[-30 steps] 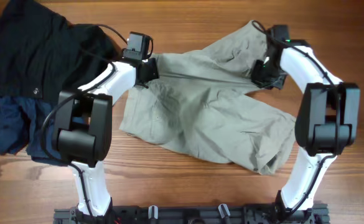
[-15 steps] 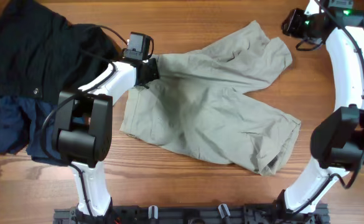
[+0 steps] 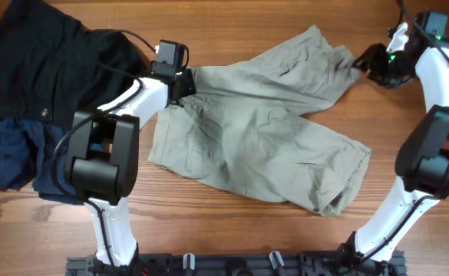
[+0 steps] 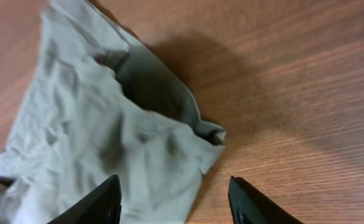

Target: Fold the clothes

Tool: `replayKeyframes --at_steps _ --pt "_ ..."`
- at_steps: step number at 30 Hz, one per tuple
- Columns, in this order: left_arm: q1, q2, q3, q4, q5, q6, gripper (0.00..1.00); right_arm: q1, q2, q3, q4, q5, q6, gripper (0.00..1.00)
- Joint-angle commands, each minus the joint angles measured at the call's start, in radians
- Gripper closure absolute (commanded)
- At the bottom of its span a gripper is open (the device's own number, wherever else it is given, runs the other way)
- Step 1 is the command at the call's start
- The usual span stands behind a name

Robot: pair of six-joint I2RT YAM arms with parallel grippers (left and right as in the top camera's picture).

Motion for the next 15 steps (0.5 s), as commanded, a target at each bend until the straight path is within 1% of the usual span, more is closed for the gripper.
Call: replayKeyframes --at_steps 1,7,10,12,14,15 --pt "0.010 0.033 -0.021 0.002 -0.033 -0.012 0.96 0.003 0.024 -0.075 0.076 -0.023 -0.021 0.45" --pt "0.010 0.033 -0.021 0.001 -0.033 -0.012 0.96 0.016 0.039 -0.098 0.216 -0.020 -0.046 0.45" --pt "0.010 0.033 -0.021 0.002 -0.033 -0.012 0.96 0.043 0.075 -0.099 0.232 -0.019 -0.046 0.45" --pt "0.010 0.033 -0.021 0.001 -0.033 -0.012 0.96 0.056 0.105 -0.099 0.233 -0.014 -0.043 0.47" --pt "0.010 0.033 -0.021 0.001 -0.034 -0.012 0.96 0.056 0.113 -0.099 0.229 -0.003 -0.041 0.59" --pt "0.010 0.033 -0.021 0.001 -0.034 -0.012 0.96 0.055 0.113 -0.099 0.225 0.018 -0.038 0.68"
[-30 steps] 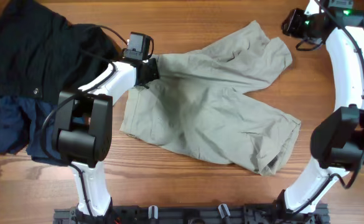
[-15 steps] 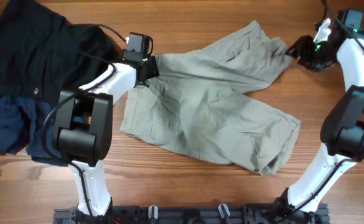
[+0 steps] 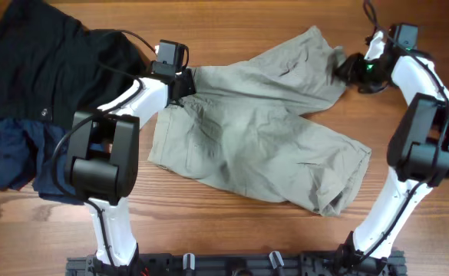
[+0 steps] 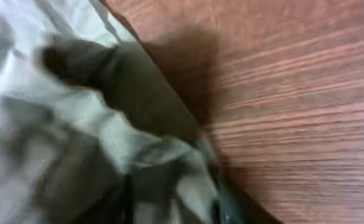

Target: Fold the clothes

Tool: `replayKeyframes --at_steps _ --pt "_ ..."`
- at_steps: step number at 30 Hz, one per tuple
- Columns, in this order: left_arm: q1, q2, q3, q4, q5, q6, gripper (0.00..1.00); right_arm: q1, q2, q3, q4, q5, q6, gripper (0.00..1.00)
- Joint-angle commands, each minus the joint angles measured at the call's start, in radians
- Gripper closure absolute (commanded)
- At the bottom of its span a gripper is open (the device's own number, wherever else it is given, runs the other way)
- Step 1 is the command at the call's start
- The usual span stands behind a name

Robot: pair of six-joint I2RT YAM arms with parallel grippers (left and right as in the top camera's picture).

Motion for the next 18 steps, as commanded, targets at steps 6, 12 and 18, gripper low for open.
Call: replayKeyframes --at_steps 6,12,18 --pt "0.010 0.033 -0.020 -0.006 -0.029 -0.010 0.96 -0.013 0.017 -0.006 -0.093 0.156 0.012 0.96" --pt "0.010 0.033 -0.020 -0.009 -0.032 -0.010 0.96 -0.132 0.016 -0.006 -0.240 0.164 0.119 0.96" --pt "0.010 0.033 -0.020 -0.010 -0.032 -0.010 0.96 -0.191 0.011 -0.006 -0.342 0.318 0.166 0.96"
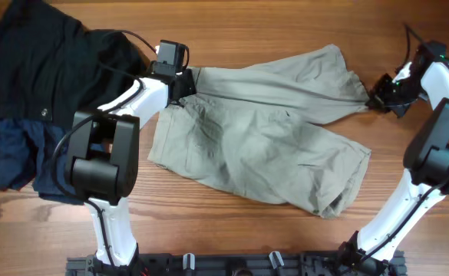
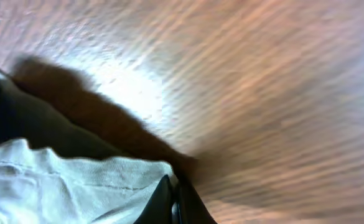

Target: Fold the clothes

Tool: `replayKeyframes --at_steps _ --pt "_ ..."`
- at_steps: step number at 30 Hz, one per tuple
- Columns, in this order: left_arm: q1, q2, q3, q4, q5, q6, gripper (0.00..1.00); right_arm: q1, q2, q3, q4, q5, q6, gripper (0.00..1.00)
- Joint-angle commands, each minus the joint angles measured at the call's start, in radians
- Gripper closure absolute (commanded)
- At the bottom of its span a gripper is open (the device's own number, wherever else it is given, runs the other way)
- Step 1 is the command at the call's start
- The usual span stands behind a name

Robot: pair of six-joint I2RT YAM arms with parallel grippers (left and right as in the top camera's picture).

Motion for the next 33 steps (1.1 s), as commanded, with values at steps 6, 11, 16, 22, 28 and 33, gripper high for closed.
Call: replayKeyframes --at_steps 6,11,16,22,28,33 --pt "0.011 0.024 -0.010 -0.020 -0.037 -0.009 0.96 -0.016 -0.077 0.180 0.023 -0.026 -0.213 0.66" --pt "0.011 -0.073 0.137 -0.184 -0.037 0.003 0.85 0.082 -0.078 0.290 -0.007 -0.058 -0.298 0.43" --pt "0.032 -0.082 0.205 -0.119 -0.037 0.002 0.36 0.229 -0.078 0.290 0.145 -0.063 -0.374 0.23" --pt "0.081 -0.034 0.205 0.003 -0.036 0.002 0.32 0.327 -0.035 0.290 0.284 -0.043 -0.365 0.20" --pt "0.080 0.057 0.205 0.078 0.013 0.101 0.28 0.344 0.068 0.290 0.320 -0.030 -0.349 0.20" --pt "0.081 0.112 0.205 0.127 0.018 0.108 0.23 0.344 0.095 0.290 0.328 0.009 -0.351 0.20"
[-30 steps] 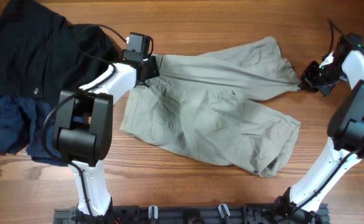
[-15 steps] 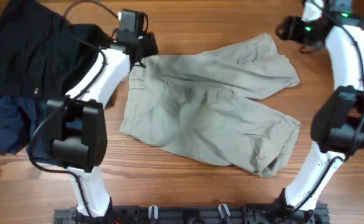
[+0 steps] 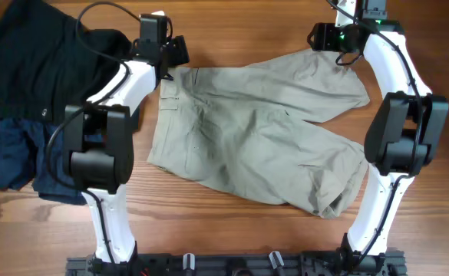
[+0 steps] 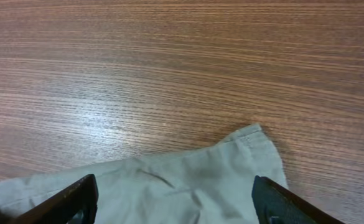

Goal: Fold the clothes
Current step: 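Grasp the top edge of the trousers with both grippers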

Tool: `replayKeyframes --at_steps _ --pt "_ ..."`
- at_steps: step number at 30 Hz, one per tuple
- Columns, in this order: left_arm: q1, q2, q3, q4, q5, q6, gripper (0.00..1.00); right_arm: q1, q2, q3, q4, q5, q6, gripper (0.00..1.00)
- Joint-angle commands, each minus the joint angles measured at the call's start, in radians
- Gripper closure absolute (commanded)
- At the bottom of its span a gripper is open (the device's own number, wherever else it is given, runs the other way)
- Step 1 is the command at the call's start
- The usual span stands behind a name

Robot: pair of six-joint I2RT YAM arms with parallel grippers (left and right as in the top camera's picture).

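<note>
Khaki shorts (image 3: 255,130) lie spread flat on the wooden table (image 3: 247,238), waistband to the left and both legs to the right. My right gripper (image 3: 321,37) is open at the far corner of the upper leg's hem. In the right wrist view, that gripper (image 4: 174,182) has its fingers (image 4: 82,196) wide apart with nothing between them, and the shorts' hem corner (image 4: 244,158) lies flat on the wood below. My left gripper (image 3: 175,52) sits at the far corner of the waistband. Its jaws are not visible.
A black garment (image 3: 40,61) covers the far left of the table. A navy garment (image 3: 9,153) lies in front of it, beside the left arm. Bare wood surrounds the shorts at the front and right.
My right gripper was shut on the upper leg's hem, stretched out to the right. It is now open at the leg's far corner, and the leg lies flat. The left gripper is farther back and left.
First the upper leg lay crumpled, with my right gripper open beside its end. Then the gripper was on the hem, and after that shut on it with the leg pulled taut to the right. Now the hem is let go and the leg lies smooth.
</note>
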Motion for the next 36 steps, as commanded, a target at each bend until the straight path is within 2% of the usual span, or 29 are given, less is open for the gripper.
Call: replayKeyframes --at_steps 1,5,12,17,21,26,27,28,31,32,36 --pt "0.000 0.044 0.010 0.001 0.035 0.027 0.22 0.003 0.034 0.015 0.006 0.027 0.001 0.20" --pt "0.000 0.051 0.010 -0.082 0.046 0.027 0.21 0.003 0.054 0.015 0.001 0.068 0.002 0.20" --pt "-0.005 0.051 0.010 -0.139 0.046 0.027 0.33 0.003 0.092 0.015 0.021 0.088 0.005 0.21" --pt "-0.033 0.051 0.010 -0.155 0.046 0.027 0.41 0.002 0.100 0.015 0.050 0.198 0.031 0.20" --pt "-0.051 0.051 0.010 -0.157 0.046 0.027 0.59 0.001 0.132 0.015 0.087 0.196 0.055 0.19" --pt "-0.051 0.052 0.010 -0.157 0.032 0.026 0.89 -0.002 0.166 0.015 0.105 0.198 0.076 0.23" --pt "-0.051 0.052 0.010 -0.157 0.030 0.026 0.91 -0.008 0.166 0.015 0.116 0.197 0.090 0.25" --pt "-0.051 0.052 0.010 -0.157 0.029 0.026 0.92 -0.012 0.166 0.015 0.121 0.197 0.111 0.34" --pt "-0.050 0.052 0.010 -0.157 0.002 0.015 0.96 -0.019 0.166 0.016 0.101 0.195 0.134 0.89" --pt "-0.050 0.052 0.010 -0.156 -0.005 0.011 0.96 -0.019 0.166 0.016 0.089 0.194 0.134 0.95" --pt "-0.023 0.047 0.015 -0.142 -0.045 -0.012 0.96 -0.021 0.106 0.042 -0.026 0.166 0.132 0.96"
